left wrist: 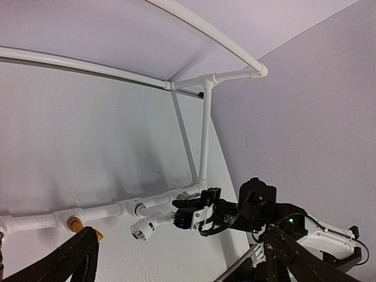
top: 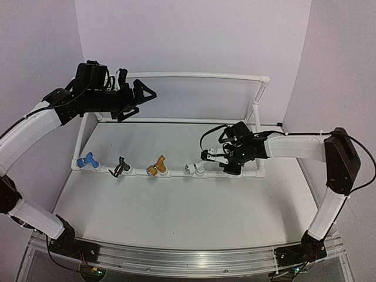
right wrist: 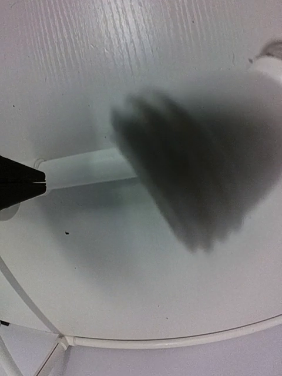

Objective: Install the water faucets

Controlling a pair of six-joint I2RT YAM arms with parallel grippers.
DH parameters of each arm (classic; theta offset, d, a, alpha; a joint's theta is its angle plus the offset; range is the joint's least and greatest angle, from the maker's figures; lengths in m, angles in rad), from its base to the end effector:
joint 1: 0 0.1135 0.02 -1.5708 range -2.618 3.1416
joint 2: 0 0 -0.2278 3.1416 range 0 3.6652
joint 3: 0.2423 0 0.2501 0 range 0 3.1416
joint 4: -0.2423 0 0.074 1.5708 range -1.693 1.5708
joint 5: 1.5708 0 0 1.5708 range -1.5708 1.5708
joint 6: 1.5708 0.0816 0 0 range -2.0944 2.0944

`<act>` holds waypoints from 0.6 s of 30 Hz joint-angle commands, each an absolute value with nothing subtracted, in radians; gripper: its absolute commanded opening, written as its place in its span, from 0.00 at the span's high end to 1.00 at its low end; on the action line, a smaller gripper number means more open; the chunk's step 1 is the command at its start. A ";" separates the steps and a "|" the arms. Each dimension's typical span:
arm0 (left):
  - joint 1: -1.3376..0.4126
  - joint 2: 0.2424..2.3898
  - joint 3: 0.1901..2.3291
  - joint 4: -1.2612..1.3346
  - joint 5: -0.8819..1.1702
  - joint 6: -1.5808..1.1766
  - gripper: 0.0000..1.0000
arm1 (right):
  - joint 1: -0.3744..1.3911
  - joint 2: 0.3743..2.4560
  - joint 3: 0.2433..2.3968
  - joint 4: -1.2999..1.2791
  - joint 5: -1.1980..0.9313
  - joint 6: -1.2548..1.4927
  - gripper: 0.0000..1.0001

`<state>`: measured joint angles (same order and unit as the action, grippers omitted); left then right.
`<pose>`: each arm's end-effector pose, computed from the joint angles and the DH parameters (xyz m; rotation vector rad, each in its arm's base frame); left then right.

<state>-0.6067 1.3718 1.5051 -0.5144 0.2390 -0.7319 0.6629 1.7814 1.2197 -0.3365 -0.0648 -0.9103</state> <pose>0.2765 -0.2154 0.3715 0.0390 2.1113 -1.0817 0.3135 0.2515 0.1362 -1.7658 1.7221 -0.0271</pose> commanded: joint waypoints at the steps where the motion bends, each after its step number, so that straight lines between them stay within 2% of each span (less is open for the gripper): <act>1: -0.602 1.328 1.510 -0.487 0.220 -0.727 0.02 | 0.647 1.805 1.277 -0.323 0.025 -0.909 1.00; 10: -0.601 1.338 1.516 -0.492 0.225 -0.719 0.02 | 0.612 1.703 1.317 -0.474 -0.117 -0.966 1.00; 18: -0.600 1.357 1.531 -0.486 0.240 -0.712 0.02 | 0.624 1.665 1.292 -0.592 -0.130 -1.045 1.00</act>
<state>-0.6064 1.3582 1.5051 -0.5148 0.2332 -0.7311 0.6120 1.7018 1.2933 -0.5063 -0.1108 -0.9942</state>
